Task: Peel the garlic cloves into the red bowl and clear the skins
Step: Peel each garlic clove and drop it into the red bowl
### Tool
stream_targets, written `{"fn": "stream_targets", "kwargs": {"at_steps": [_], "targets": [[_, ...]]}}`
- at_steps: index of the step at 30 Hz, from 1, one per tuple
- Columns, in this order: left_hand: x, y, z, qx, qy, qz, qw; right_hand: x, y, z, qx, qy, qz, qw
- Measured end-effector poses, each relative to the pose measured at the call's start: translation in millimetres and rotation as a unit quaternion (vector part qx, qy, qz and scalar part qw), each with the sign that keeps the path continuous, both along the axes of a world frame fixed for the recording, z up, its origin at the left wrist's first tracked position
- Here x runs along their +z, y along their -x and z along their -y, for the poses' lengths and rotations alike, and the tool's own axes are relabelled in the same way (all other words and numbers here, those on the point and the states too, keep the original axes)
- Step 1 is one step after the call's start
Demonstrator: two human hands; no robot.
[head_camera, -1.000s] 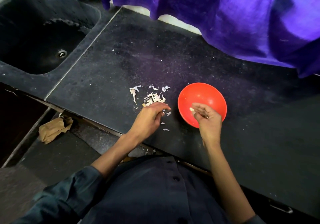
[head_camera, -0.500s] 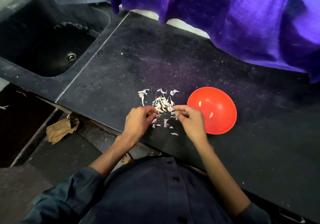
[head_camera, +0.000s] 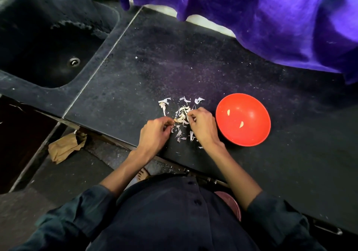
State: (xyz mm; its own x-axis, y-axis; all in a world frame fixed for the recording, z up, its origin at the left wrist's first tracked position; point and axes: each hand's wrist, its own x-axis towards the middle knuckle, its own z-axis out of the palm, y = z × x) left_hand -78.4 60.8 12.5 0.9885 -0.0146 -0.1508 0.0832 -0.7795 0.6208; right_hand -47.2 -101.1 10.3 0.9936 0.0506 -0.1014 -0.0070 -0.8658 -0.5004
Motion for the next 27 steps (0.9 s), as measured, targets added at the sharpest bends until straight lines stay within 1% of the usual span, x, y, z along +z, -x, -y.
{"fn": "stream_targets", "kwargs": {"at_steps": [4,8,13,17,19,21,23,24,26,27], "targets": [[-4.1,-2.7,-3.8,-0.015,0.021,-0.006,1.000,1.9,-5.4,-5.1,-0.009,0.016,-0.039,0.999],[-7.4,-2.8,-3.7,-0.020,0.030,-0.005,0.999,-1.7,0.3,-7.7,0.007,0.033,-0.064,0.997],[-11.8,-2.0,-5.4,-0.013,0.050,-0.006,0.999,-6.7,5.9,-8.2,0.010,0.048,-0.046,0.998],[-12.6,-2.8,-6.0,0.001,0.115,-0.021,0.993,-5.9,6.7,-1.9,-0.001,0.018,-0.025,1.000],[-8.2,-3.1,-2.7,0.020,0.177,-0.045,0.983,-6.7,8.8,3.8,-0.019,-0.039,-0.008,0.999],[-1.0,-3.8,1.8,0.053,0.273,-0.079,0.957,-4.4,14.7,7.6,-0.051,-0.144,-0.030,0.988],[5.1,-5.1,5.8,0.072,0.372,-0.105,0.919,0.1,22.9,8.3,-0.078,-0.263,-0.075,0.959],[7.3,-5.6,7.9,0.079,0.415,-0.117,0.899,2.3,27.1,8.8,-0.082,-0.309,-0.086,0.944],[8.9,-5.8,10.5,0.085,0.467,-0.129,0.870,7.4,34.2,8.8,-0.083,-0.361,-0.098,0.924],[9.1,-5.3,11.7,0.084,0.478,-0.128,0.865,9.4,36.9,9.0,-0.082,-0.376,-0.101,0.918]]}}
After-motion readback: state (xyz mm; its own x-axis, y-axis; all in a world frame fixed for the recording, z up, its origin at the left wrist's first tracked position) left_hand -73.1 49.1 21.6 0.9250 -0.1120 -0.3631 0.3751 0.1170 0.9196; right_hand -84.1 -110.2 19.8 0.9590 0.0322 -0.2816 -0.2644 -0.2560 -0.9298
